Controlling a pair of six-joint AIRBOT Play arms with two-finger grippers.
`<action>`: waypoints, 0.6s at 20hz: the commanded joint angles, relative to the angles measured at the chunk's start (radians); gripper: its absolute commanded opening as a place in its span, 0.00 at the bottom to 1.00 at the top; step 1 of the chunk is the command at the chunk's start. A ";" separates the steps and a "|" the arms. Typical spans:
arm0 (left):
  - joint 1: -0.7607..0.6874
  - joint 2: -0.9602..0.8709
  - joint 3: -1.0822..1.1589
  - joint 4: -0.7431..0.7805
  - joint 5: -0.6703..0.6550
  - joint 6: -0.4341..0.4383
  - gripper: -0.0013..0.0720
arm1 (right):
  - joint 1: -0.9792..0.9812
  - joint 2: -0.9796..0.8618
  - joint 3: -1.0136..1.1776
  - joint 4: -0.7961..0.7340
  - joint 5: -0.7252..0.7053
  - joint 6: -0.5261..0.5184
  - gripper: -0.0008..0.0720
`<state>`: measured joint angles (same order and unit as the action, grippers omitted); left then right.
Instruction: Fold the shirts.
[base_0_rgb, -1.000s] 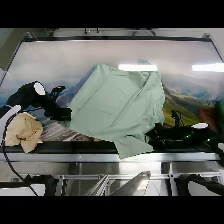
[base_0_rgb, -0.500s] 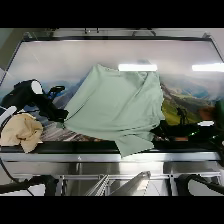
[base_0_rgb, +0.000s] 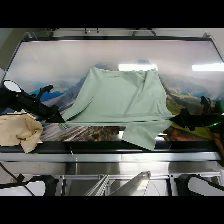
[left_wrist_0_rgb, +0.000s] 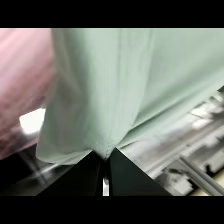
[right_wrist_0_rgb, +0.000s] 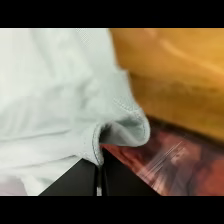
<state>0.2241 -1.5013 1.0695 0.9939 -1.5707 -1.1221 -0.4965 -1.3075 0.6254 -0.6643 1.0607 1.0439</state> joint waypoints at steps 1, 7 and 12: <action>0.047 -0.096 0.000 -0.221 -0.153 0.076 0.06 | 0.001 -0.006 0.015 0.002 0.025 -0.001 0.04; 0.039 -0.200 0.001 -0.252 -0.192 0.092 0.31 | 0.000 -0.006 0.015 0.001 0.023 -0.002 0.04; 0.106 -0.190 -0.004 -0.280 -0.131 0.127 0.03 | 0.000 -0.007 0.015 -0.024 0.014 -0.001 0.04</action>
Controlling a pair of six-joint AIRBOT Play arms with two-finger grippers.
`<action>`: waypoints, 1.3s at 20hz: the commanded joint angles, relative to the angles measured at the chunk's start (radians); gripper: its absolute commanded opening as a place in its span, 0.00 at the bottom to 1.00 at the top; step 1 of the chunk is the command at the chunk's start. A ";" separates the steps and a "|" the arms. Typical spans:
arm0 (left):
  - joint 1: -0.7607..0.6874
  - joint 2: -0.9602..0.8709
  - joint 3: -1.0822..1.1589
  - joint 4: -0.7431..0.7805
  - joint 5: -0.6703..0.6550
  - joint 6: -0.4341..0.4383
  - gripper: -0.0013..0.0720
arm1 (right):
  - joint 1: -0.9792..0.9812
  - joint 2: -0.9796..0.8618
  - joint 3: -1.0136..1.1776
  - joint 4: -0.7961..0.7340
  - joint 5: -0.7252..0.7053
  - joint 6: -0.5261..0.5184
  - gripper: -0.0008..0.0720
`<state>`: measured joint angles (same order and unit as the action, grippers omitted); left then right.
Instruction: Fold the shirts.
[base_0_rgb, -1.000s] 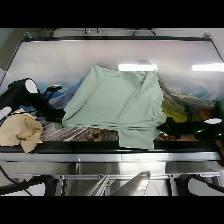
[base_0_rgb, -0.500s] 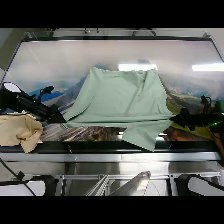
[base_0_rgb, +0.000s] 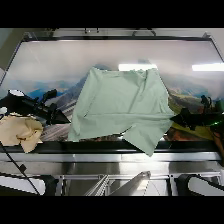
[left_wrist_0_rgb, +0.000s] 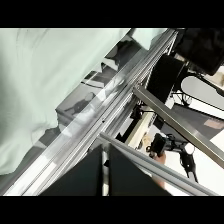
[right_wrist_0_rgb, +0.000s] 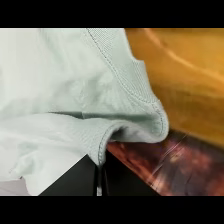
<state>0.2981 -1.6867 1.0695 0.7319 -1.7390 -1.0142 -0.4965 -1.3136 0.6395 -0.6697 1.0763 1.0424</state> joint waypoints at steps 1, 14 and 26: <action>0.041 -0.004 -0.013 -0.019 0.048 0.018 0.04 | 0.000 -0.001 0.001 -0.020 0.003 0.000 0.04; -0.180 0.088 -0.021 0.341 0.116 -0.288 0.99 | 0.000 -0.001 0.001 -0.027 0.013 -0.023 0.04; -0.430 0.087 -0.020 0.523 0.267 -0.459 0.96 | 0.000 -0.001 0.001 -0.027 0.011 -0.026 0.04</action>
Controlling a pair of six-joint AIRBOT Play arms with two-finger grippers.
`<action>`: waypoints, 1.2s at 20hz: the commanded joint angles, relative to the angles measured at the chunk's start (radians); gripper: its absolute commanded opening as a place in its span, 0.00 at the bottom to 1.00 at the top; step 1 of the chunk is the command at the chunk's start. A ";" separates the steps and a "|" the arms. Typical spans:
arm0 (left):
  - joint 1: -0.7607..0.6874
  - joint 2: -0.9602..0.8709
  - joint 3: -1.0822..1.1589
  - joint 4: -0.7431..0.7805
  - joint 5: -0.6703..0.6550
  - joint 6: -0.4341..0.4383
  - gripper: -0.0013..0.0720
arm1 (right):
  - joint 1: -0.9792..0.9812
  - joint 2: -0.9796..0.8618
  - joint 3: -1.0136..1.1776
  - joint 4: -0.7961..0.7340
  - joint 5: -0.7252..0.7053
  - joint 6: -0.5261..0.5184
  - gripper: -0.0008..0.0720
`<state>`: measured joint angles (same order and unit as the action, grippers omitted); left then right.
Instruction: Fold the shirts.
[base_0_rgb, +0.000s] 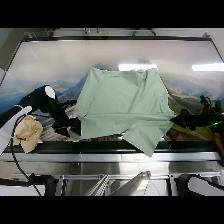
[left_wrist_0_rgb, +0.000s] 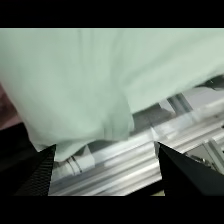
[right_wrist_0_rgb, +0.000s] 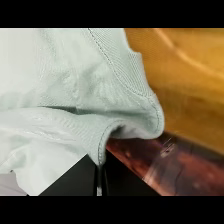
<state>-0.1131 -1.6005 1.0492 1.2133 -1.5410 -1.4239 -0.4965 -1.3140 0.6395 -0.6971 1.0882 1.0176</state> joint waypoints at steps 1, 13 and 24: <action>-0.029 0.000 0.000 0.043 0.089 -0.061 0.96 | 0.000 -0.001 0.001 0.001 -0.001 -0.001 0.04; -0.056 0.002 0.002 0.052 0.078 -0.056 0.17 | 0.000 -0.013 0.001 0.000 -0.003 -0.001 0.04; 0.153 0.172 0.002 -0.126 0.028 0.185 0.06 | -0.155 -0.014 0.128 -0.023 0.050 0.030 0.04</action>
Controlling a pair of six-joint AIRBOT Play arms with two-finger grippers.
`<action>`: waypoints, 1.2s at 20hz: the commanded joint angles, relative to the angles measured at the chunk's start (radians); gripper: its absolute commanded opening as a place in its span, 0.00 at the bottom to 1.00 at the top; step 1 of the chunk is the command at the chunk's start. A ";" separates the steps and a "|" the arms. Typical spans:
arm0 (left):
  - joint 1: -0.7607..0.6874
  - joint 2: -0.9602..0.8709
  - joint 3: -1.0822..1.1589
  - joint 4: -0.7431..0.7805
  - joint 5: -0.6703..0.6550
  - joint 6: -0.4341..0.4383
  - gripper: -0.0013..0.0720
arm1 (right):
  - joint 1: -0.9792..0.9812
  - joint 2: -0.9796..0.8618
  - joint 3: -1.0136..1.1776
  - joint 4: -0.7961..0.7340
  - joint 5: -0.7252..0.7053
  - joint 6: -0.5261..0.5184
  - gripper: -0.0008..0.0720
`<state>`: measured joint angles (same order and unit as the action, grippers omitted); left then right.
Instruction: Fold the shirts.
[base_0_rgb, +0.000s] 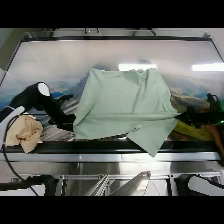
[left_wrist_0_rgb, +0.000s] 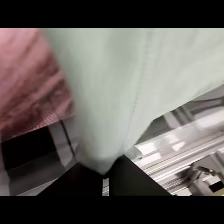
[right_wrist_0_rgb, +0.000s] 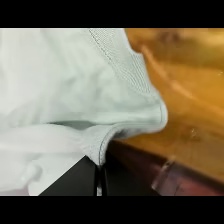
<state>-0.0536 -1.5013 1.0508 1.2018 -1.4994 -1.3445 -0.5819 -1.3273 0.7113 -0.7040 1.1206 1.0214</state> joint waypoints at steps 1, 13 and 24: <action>0.153 0.092 0.000 -0.177 -0.014 0.137 0.06 | -0.092 -0.001 0.070 -0.019 0.017 0.026 0.04; 0.397 -0.040 -0.166 -0.676 -0.126 0.425 0.06 | -0.108 -0.014 0.076 0.246 0.261 -0.072 0.04; 0.585 0.486 0.361 -1.746 -0.354 0.489 0.05 | -0.172 0.561 0.562 0.869 0.192 -0.161 0.04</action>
<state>0.4404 -1.1568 1.2133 -0.2268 -1.8271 -0.8623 -0.7231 -0.9165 1.0996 0.0319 1.4391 0.8692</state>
